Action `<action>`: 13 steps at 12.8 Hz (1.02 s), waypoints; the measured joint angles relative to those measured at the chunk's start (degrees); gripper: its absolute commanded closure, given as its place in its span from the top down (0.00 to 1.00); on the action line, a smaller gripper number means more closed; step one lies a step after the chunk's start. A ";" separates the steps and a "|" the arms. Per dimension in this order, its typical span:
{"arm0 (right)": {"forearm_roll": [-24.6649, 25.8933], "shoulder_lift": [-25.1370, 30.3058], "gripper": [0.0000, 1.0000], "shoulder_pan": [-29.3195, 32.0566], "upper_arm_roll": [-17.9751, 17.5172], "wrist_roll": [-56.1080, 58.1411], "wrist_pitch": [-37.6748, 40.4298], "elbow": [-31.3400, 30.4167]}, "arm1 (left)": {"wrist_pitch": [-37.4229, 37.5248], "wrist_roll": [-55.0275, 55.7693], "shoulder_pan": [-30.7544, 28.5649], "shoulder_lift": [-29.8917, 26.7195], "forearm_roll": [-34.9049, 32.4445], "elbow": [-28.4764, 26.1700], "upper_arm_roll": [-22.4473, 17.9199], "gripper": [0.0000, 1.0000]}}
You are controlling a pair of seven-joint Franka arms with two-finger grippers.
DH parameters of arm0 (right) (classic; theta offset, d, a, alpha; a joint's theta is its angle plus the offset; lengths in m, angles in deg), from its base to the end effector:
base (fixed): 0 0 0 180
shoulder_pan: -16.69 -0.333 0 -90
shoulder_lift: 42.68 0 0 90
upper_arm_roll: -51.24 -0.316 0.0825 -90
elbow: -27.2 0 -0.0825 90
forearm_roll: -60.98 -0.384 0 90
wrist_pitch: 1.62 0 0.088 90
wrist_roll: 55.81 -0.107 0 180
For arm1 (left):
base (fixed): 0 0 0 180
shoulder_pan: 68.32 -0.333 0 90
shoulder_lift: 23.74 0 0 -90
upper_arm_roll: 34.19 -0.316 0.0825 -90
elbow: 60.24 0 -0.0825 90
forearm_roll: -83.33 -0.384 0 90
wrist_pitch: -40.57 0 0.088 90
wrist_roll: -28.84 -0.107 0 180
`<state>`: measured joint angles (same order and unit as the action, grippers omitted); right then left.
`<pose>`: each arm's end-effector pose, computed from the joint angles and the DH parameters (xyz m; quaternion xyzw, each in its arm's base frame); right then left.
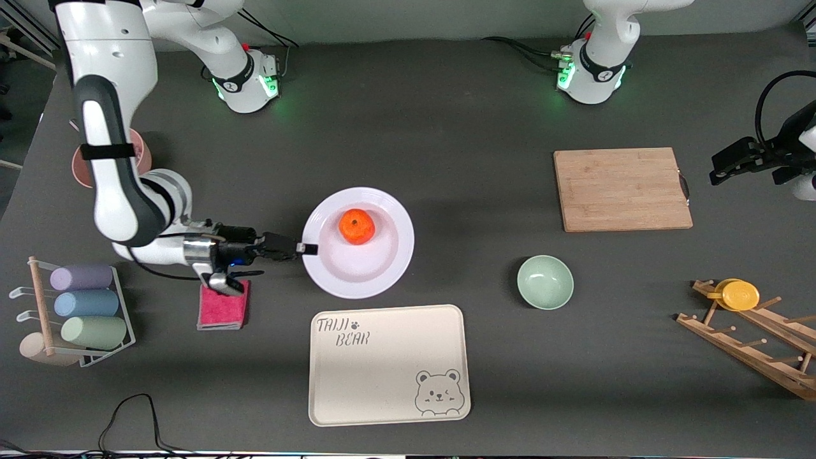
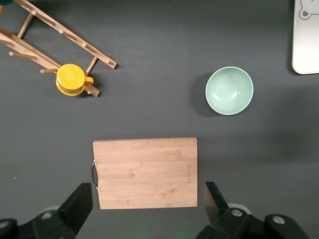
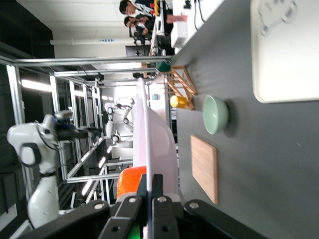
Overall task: Place orange and plate with both arms
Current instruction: 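Slide the plate with the right gripper onto the bear placemat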
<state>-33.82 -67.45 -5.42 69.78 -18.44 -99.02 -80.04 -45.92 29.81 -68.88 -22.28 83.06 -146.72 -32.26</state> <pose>0.6171 0.1509 0.3278 -0.7582 0.0411 -0.0063 0.6507 0.5564 -0.0125 0.6339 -0.9999 0.0034 0.0126 0.0022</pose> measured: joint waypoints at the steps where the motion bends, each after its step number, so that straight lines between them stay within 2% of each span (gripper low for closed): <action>1: 0.09 -0.02 0.00 0.61 0.02 -2.67 -0.01 2.72 | 0.16 0.00 0.00 0.00 0.00 0.00 0.00 1.00; 3: 0.30 -0.82 0.00 1.80 0.05 -7.74 -0.18 8.59 | 0.23 0.00 -0.03 0.01 0.00 0.00 -0.04 1.00; 5: 0.33 -4.17 0.00 3.07 0.05 -11.39 -0.30 15.69 | 0.49 0.00 -0.09 0.01 0.00 -0.02 -0.14 1.00; 8: 0.00 -14.40 0.00 4.08 -0.08 -13.95 -0.39 27.80 | 0.58 -0.12 -0.09 0.02 0.00 -0.02 -0.13 1.00; 11: -4.22 -25.36 0.00 4.77 -0.12 -14.32 -0.76 38.07 | 0.67 -0.84 -0.09 0.02 0.00 -0.02 -0.13 1.00; 13: -4.93 -30.77 0.00 5.66 -0.14 -14.25 -0.95 43.03 | 0.74 -1.01 -0.09 0.02 0.00 -0.03 -0.13 1.00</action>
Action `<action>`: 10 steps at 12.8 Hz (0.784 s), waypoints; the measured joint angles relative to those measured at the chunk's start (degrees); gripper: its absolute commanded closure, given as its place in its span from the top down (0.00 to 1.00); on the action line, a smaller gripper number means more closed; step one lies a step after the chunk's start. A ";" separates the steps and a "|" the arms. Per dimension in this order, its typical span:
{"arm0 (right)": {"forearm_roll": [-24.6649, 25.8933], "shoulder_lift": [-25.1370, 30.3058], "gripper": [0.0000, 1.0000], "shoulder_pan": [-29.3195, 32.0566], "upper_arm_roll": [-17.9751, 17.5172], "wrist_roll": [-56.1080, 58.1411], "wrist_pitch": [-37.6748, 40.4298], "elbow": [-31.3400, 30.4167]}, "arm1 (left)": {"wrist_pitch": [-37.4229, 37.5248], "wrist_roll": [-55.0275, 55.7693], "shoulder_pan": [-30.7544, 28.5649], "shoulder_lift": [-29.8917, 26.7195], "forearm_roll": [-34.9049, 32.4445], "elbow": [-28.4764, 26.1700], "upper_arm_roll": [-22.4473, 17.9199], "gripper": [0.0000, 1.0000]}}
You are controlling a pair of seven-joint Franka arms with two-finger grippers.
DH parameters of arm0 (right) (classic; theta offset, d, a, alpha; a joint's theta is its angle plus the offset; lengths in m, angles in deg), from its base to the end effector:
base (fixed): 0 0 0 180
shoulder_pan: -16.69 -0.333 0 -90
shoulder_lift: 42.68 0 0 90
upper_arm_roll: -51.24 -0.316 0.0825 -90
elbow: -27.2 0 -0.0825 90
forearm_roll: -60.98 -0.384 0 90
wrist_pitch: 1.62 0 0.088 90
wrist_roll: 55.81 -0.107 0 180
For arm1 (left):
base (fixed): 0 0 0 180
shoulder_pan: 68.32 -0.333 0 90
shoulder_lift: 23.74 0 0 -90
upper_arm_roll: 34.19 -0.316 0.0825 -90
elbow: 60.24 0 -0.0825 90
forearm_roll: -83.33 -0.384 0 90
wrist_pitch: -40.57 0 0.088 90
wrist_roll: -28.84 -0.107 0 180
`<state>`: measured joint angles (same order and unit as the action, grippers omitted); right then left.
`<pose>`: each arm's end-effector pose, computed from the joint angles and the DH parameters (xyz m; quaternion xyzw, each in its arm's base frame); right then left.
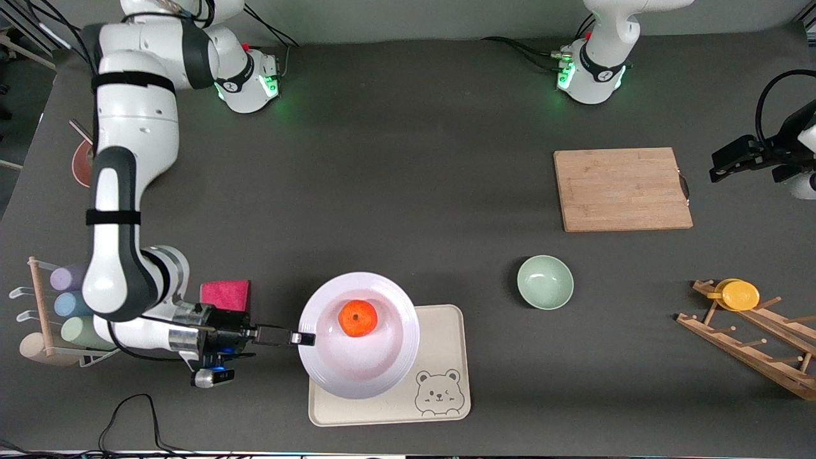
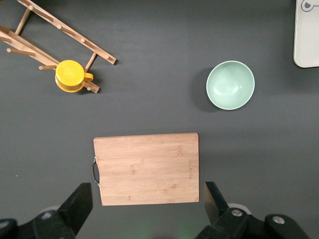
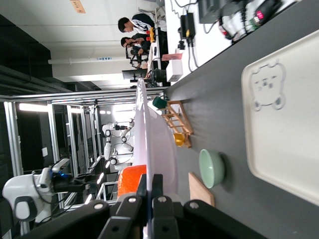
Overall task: Place orange and plate with both arms
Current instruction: 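Slide the plate with the right gripper onto the bear placemat, then adjust the plate on the placemat, then open the right gripper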
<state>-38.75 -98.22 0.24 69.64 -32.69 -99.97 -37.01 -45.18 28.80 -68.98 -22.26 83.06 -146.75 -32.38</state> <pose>0.7671 0.1600 0.2839 -0.7648 0.0643 -0.0174 0.6408 0.5552 -0.0104 0.6323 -0.9998 0.0103 0.0195 0.0021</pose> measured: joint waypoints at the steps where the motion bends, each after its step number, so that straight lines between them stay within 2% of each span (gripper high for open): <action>1: -0.12 -1.80 0.00 0.26 -0.04 0.01 -0.77 1.60 | 0.03 -0.05 0.00 0.00 0.00 0.00 0.00 1.00; 5: -0.17 -8.79 0.00 0.89 -1.57 3.04 -5.07 6.98 | 0.22 -0.11 0.00 0.00 0.00 0.00 0.00 1.00; 10: -0.20 -15.31 0.00 1.03 -3.57 10.35 -8.39 9.06 | 0.28 -0.11 0.02 0.00 0.00 0.00 0.05 1.00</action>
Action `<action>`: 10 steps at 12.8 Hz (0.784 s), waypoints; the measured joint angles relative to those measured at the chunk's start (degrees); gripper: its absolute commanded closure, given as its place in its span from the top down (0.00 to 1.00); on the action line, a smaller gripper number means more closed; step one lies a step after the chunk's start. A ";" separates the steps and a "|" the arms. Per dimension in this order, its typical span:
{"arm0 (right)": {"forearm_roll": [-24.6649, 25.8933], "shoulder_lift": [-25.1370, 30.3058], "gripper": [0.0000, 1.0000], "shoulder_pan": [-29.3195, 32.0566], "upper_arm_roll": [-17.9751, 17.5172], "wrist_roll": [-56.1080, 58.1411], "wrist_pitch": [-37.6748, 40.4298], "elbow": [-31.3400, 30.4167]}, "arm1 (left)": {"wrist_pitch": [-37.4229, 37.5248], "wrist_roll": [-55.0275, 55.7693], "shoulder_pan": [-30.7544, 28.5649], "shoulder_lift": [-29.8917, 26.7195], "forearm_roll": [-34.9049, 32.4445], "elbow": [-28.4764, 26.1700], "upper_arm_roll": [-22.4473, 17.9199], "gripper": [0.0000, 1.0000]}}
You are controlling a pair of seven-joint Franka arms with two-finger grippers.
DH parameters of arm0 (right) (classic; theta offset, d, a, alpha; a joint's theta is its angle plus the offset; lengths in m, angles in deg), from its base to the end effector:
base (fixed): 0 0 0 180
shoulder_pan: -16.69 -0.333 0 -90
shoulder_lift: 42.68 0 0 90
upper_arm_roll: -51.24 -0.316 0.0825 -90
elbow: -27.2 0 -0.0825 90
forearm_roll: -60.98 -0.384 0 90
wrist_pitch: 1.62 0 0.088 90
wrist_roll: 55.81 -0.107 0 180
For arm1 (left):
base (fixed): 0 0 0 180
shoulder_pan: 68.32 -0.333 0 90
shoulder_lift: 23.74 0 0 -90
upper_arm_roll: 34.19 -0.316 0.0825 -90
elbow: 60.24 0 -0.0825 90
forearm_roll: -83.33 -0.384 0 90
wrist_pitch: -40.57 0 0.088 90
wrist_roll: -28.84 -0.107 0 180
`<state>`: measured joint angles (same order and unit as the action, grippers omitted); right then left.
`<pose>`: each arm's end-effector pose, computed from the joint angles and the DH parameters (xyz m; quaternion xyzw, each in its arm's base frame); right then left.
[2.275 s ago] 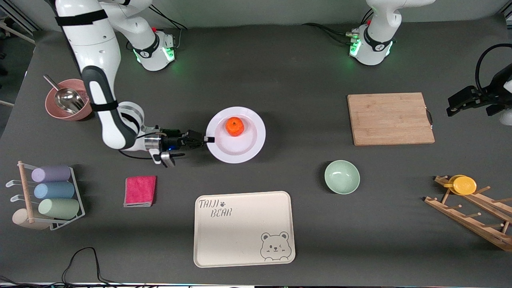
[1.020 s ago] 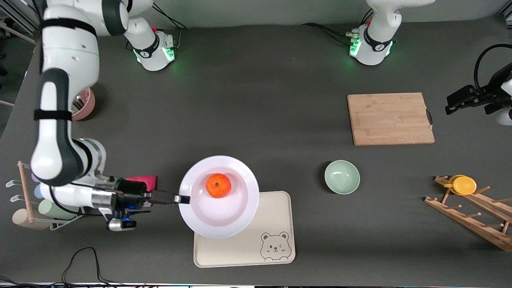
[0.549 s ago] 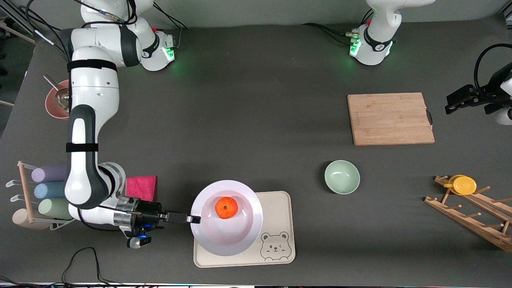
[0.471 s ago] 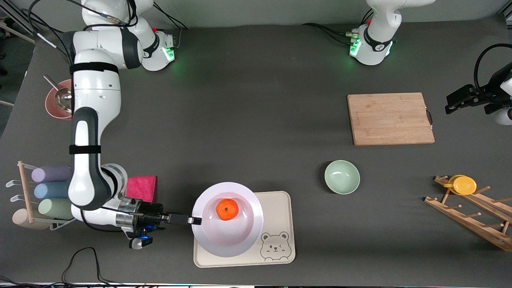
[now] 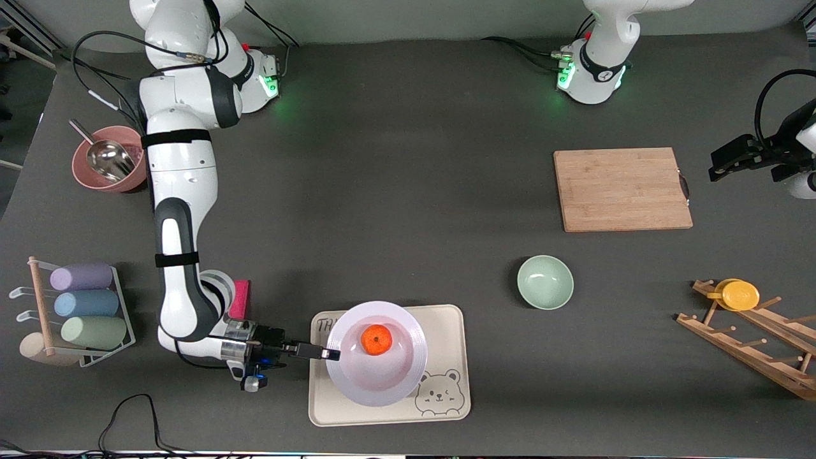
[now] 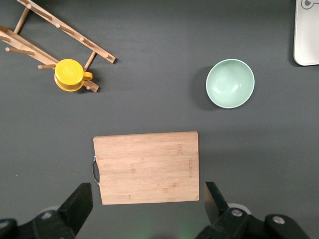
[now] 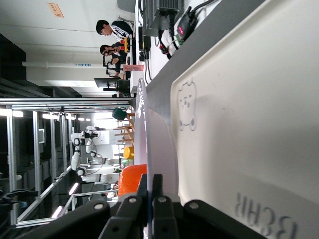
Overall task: Place orange and plate with both arms
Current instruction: 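Adjust the plate on the placemat, then open the right gripper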
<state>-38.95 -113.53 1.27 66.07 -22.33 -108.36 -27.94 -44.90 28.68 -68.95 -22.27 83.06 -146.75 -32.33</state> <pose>0.7692 0.1722 0.1383 -0.7916 0.0544 -0.0596 0.6057 0.5545 -0.0111 0.6320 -0.9997 0.0120 0.0219 0.0021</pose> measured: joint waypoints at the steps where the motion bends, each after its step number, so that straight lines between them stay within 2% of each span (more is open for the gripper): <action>1: -0.01 -0.83 0.00 0.01 -0.42 1.97 -1.27 0.13 | 0.01 0.00 0.00 0.00 0.00 0.00 0.00 1.00; 6: -0.03 -3.67 0.00 0.10 -3.48 6.62 -5.97 1.53 | 0.09 0.00 0.00 0.00 0.00 0.00 0.02 1.00; 10: -0.03 -4.21 0.00 0.15 -3.93 7.19 -7.06 2.15 | 0.11 0.00 0.01 0.00 0.00 0.00 0.03 1.00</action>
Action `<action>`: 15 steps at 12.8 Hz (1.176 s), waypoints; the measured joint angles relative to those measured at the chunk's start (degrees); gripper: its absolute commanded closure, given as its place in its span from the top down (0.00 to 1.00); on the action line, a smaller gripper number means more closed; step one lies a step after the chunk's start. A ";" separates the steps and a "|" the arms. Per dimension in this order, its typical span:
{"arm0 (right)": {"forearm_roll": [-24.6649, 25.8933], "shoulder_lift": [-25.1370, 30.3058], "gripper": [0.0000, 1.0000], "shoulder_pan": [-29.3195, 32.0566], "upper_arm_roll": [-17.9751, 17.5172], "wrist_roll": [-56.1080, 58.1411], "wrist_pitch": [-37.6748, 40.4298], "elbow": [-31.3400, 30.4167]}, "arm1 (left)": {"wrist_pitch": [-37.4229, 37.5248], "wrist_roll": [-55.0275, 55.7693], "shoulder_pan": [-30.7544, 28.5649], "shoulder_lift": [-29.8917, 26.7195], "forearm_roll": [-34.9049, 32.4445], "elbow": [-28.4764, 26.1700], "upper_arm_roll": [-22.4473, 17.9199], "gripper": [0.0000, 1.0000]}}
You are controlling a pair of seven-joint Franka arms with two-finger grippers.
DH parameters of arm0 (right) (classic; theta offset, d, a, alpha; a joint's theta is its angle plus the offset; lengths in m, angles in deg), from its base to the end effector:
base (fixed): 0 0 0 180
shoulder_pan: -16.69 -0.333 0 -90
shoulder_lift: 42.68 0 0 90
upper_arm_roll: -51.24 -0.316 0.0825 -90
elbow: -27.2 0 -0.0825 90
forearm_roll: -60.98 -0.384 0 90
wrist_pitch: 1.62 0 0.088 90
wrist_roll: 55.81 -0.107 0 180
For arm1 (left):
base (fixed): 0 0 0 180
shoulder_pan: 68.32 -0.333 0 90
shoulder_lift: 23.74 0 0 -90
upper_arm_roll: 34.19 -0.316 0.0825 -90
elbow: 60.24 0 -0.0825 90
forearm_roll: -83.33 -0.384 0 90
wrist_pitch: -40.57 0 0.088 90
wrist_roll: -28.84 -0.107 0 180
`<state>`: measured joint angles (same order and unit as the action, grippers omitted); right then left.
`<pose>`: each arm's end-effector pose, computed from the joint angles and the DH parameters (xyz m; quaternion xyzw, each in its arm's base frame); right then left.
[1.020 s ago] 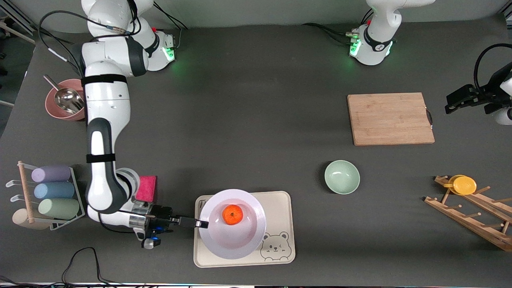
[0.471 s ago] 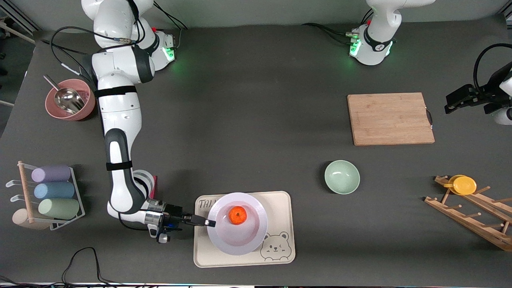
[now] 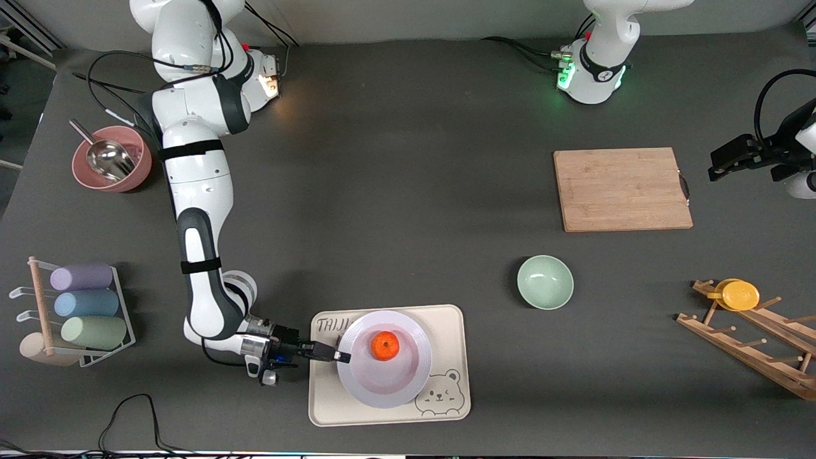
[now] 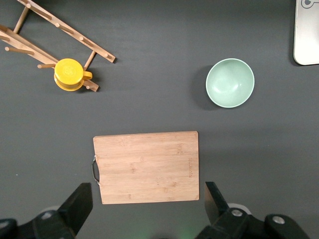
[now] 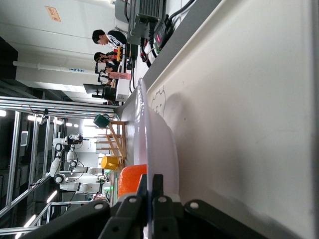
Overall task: Place orange and plate with both arms
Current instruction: 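Adjust the plate on the placemat, then open the right gripper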
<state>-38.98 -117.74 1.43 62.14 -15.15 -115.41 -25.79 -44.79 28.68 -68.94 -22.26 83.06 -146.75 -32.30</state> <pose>0.7628 0.1860 0.0916 -0.8002 0.0447 -0.1047 0.5888 0.5544 -0.0115 0.6318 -0.9997 0.0123 0.0229 0.0021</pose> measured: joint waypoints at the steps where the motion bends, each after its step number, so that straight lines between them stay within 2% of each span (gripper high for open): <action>1: 0.00 -0.01 0.00 0.04 -0.04 0.04 0.00 0.04 | 0.00 0.00 0.01 0.00 0.00 0.00 0.00 1.00; 2: 0.00 -0.03 0.08 0.05 -0.04 0.14 0.00 0.06 | 0.00 0.00 0.01 0.00 0.00 0.00 0.00 1.00; 4: -0.08 -0.04 0.36 0.06 -0.09 0.38 0.00 0.13 | 0.12 0.00 0.01 0.00 0.00 0.00 0.01 1.00; 5: -0.12 -0.04 0.58 0.06 -0.13 0.39 0.00 0.23 | 0.27 0.00 0.01 0.00 0.00 0.00 0.01 1.00; 6: -0.13 -0.04 0.97 0.06 -0.18 0.43 -0.06 0.41 | 0.32 0.00 0.01 0.00 0.00 0.00 0.01 1.00; 7: -0.13 -0.04 1.00 0.06 -0.23 0.46 -0.37 0.64 | 0.32 0.00 0.01 0.00 0.00 0.00 0.01 1.00; 12: 0.09 0.83 1.00 0.06 -0.16 0.46 -0.99 2.52 | 0.34 0.00 0.02 0.01 0.00 -0.02 0.02 1.00; 13: 1.47 1.50 1.00 0.07 -0.06 0.44 -1.01 2.77 | 0.34 0.00 0.03 0.01 0.00 -0.03 0.03 1.00; 15: 7.54 3.31 1.00 0.08 -0.03 -0.03 -1.10 2.82 | 0.34 0.00 0.04 0.02 0.00 -0.03 0.05 1.00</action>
<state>-31.44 -114.42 1.51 62.11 -15.18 -116.51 -22.97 -44.45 28.68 -68.90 -22.25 83.06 -146.78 -32.26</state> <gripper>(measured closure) 0.000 0.000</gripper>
